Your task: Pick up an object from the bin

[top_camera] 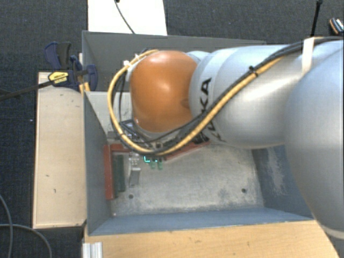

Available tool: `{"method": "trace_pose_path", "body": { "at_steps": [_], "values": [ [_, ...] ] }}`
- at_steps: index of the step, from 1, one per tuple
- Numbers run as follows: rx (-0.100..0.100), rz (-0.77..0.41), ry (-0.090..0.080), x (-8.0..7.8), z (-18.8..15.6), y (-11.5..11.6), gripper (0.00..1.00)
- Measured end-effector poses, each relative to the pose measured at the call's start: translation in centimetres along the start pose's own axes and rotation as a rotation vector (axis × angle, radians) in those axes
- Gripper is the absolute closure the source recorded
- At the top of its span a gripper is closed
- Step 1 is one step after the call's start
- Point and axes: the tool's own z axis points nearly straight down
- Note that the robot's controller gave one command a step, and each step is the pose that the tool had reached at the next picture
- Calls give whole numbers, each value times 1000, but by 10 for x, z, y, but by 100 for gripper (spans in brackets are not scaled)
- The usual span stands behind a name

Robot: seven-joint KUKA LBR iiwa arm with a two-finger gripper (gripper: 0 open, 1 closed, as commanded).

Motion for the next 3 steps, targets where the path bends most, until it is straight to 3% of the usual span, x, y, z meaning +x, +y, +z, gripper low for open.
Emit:
{"method": "trace_pose_path", "body": {
  "at_steps": [1,2,3],
  "values": [
    [2,327,-1,-68,136,-59,0],
    [-1,403,-5,-51,101,-89,0],
    [-3,246,-10,-60,103,-79,0]
  ]
}}
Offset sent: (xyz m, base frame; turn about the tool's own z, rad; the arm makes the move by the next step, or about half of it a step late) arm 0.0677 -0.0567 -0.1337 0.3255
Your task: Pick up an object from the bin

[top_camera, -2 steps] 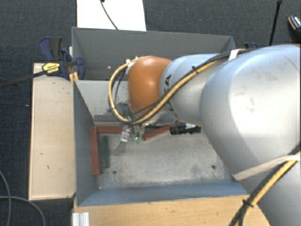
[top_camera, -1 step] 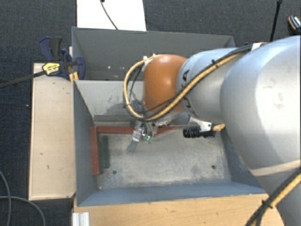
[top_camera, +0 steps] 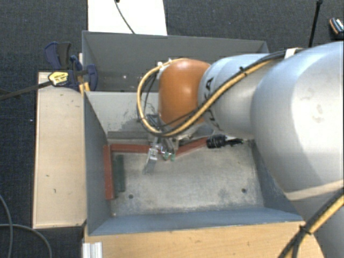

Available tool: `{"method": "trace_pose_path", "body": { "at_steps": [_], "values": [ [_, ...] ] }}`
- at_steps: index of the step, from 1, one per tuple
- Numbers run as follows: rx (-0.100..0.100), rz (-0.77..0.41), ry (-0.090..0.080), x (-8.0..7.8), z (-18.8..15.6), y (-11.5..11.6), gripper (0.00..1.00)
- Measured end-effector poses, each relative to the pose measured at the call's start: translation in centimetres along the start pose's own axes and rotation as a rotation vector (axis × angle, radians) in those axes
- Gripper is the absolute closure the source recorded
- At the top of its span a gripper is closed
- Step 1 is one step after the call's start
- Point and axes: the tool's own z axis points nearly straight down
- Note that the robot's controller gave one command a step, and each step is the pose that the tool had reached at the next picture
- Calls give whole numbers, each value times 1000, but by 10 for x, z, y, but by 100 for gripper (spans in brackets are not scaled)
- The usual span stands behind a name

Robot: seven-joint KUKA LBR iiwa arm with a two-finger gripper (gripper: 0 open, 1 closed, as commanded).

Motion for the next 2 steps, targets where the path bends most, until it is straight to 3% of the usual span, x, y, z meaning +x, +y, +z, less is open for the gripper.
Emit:
{"method": "trace_pose_path", "body": {
  "at_steps": [1,2],
  "values": [
    [4,214,5,-2,31,-5,0],
    [0,-206,0,-6,30,7,0]
  ]
}}
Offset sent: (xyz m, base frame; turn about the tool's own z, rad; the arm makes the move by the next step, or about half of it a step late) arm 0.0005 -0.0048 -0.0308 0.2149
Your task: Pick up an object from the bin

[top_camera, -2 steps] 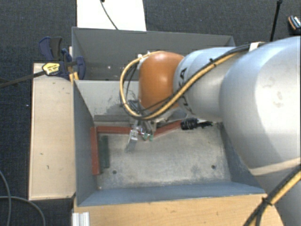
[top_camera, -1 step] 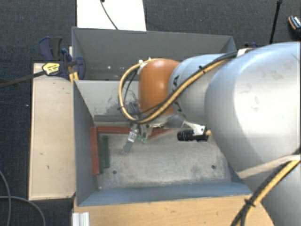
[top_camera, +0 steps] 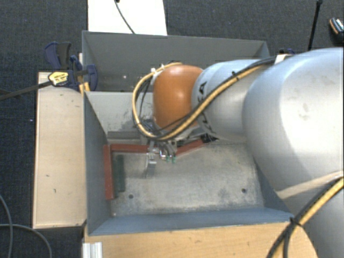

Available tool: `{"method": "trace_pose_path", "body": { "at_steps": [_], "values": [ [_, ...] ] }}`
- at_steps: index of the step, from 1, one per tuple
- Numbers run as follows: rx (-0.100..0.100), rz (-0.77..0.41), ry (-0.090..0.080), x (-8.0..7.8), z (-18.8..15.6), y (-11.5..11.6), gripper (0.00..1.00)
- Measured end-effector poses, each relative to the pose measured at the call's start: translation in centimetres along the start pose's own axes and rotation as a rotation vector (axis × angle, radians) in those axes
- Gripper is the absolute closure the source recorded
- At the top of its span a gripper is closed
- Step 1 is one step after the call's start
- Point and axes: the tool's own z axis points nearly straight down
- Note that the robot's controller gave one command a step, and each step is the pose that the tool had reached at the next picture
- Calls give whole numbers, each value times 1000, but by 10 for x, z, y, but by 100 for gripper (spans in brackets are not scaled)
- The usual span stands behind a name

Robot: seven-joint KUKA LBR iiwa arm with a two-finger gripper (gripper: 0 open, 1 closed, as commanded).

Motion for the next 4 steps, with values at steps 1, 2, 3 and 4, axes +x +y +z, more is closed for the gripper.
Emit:
{"method": "trace_pose_path", "body": {
  "at_steps": [1,2,3,4],
  "values": [
    [0,5,1,0,0,0,100],
    [-1,9,-4,-3,-66,0,100],
    [-1,12,-1,-4,-89,0,100],
    [-1,14,-3,-6,-129,1,100]
  ]
}}
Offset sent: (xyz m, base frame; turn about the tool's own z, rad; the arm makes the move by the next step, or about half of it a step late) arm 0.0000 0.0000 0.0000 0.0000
